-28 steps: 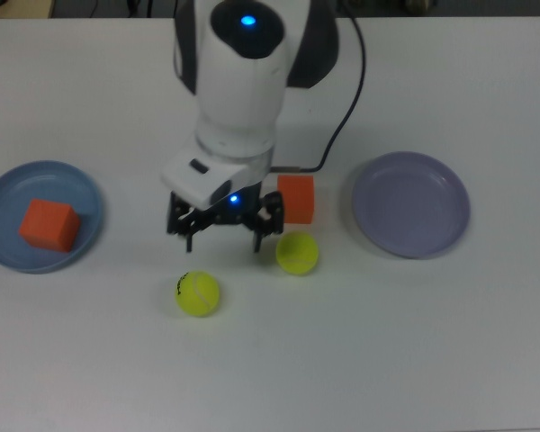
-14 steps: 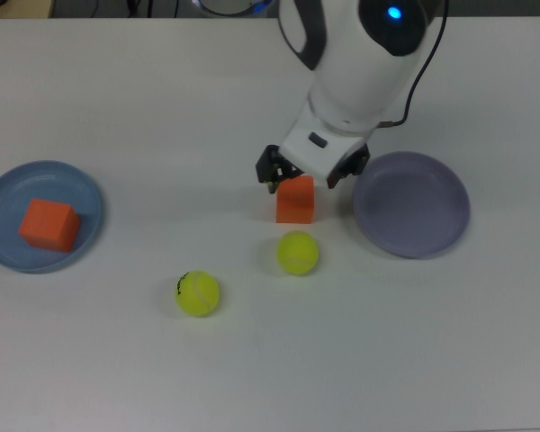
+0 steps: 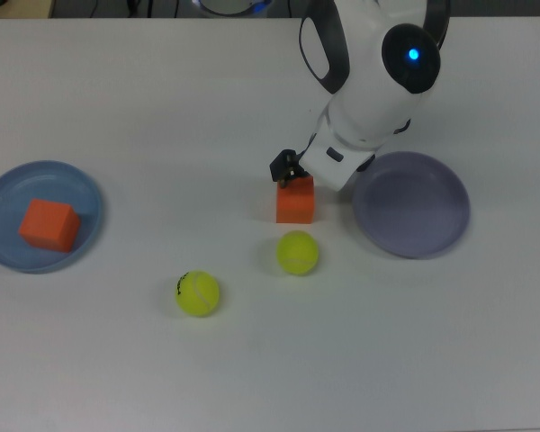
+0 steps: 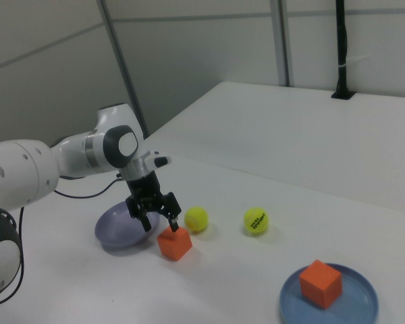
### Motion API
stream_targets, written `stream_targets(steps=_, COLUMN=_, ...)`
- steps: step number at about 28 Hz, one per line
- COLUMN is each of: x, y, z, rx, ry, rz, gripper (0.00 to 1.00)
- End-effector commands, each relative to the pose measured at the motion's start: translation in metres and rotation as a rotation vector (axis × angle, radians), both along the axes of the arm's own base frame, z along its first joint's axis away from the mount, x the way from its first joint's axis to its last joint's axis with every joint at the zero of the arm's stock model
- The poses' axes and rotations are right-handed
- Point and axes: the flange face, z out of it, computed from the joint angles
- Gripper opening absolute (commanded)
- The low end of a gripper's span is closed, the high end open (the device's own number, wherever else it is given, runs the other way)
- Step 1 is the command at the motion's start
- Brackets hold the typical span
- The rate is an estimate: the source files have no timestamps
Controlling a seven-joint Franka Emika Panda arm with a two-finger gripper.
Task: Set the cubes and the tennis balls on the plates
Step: 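Move the gripper to the second orange cube and grasp it, then carry the second orange cube onto the blue plate and release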
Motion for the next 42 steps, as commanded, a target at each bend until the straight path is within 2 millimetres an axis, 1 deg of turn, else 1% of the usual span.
stream_targets(steps=1, x=-0.006, y=-0.005, z=-0.02, rx=-0.05, ry=0.018, rz=-0.002, gripper=1.0)
stream_targets(steps=3, x=-0.005, y=-0.005, z=-0.02, rx=-0.054, ry=0.015, rz=-0.007, gripper=1.0)
stream_targets(steps=9, x=-0.004, y=-0.005, z=-0.033, rx=-0.059, ry=0.025, rz=-0.012, gripper=1.0)
stream_targets(steps=10, x=-0.004, y=-0.005, z=-0.034, rx=-0.06, ry=0.025, rz=-0.011, gripper=0.99)
stream_targets(steps=11, x=-0.003, y=-0.006, z=-0.034, rx=-0.063, ry=0.023, rz=-0.012, gripper=0.95)
stream_targets(steps=12, x=-0.001, y=-0.008, z=-0.04, rx=-0.077, ry=0.021, rz=-0.006, gripper=0.72)
stream_targets(steps=14, x=0.001, y=-0.009, z=-0.041, rx=-0.086, ry=0.015, rz=-0.004, gripper=0.39)
stream_targets(steps=16, x=0.003, y=-0.008, z=-0.04, rx=-0.078, ry=-0.001, rz=-0.012, gripper=0.17)
stream_targets(steps=17, x=0.005, y=-0.01, z=-0.039, rx=-0.074, ry=-0.009, rz=-0.019, gripper=0.07)
stream_targets(steps=18, x=0.006, y=-0.009, z=-0.038, rx=-0.07, ry=-0.022, rz=-0.032, gripper=0.0)
stream_targets(steps=22, x=0.01, y=-0.012, z=-0.032, rx=-0.063, ry=-0.036, rz=-0.048, gripper=0.0)
stream_targets(steps=23, x=0.017, y=-0.012, z=-0.018, rx=-0.043, ry=-0.059, rz=-0.062, gripper=0.0)
stream_targets(steps=24, x=0.021, y=-0.015, z=-0.011, rx=-0.035, ry=-0.07, rz=-0.074, gripper=0.0)
stream_targets(steps=27, x=0.03, y=-0.031, z=0.009, rx=-0.023, ry=-0.099, rz=-0.103, gripper=0.0)
stream_targets(steps=28, x=0.034, y=-0.042, z=0.025, rx=-0.014, ry=-0.122, rz=-0.118, gripper=0.0)
stream_targets(steps=30, x=0.041, y=-0.062, z=0.039, rx=-0.011, ry=-0.14, rz=-0.145, gripper=0.0)
stream_targets(steps=32, x=0.048, y=-0.088, z=0.048, rx=-0.014, ry=-0.148, rz=-0.183, gripper=0.0)
stream_targets(steps=33, x=0.055, y=-0.115, z=0.05, rx=-0.021, ry=-0.148, rz=-0.219, gripper=0.0)
stream_targets(steps=37, x=0.065, y=-0.18, z=0.044, rx=-0.066, ry=-0.116, rz=-0.304, gripper=0.0)
stream_targets(steps=38, x=0.066, y=-0.194, z=0.04, rx=-0.081, ry=-0.102, rz=-0.314, gripper=0.0)
stream_targets(steps=39, x=0.067, y=-0.219, z=0.033, rx=-0.105, ry=-0.077, rz=-0.326, gripper=0.0)
stream_targets(steps=42, x=0.067, y=-0.259, z=0.023, rx=-0.136, ry=-0.048, rz=-0.35, gripper=0.0)
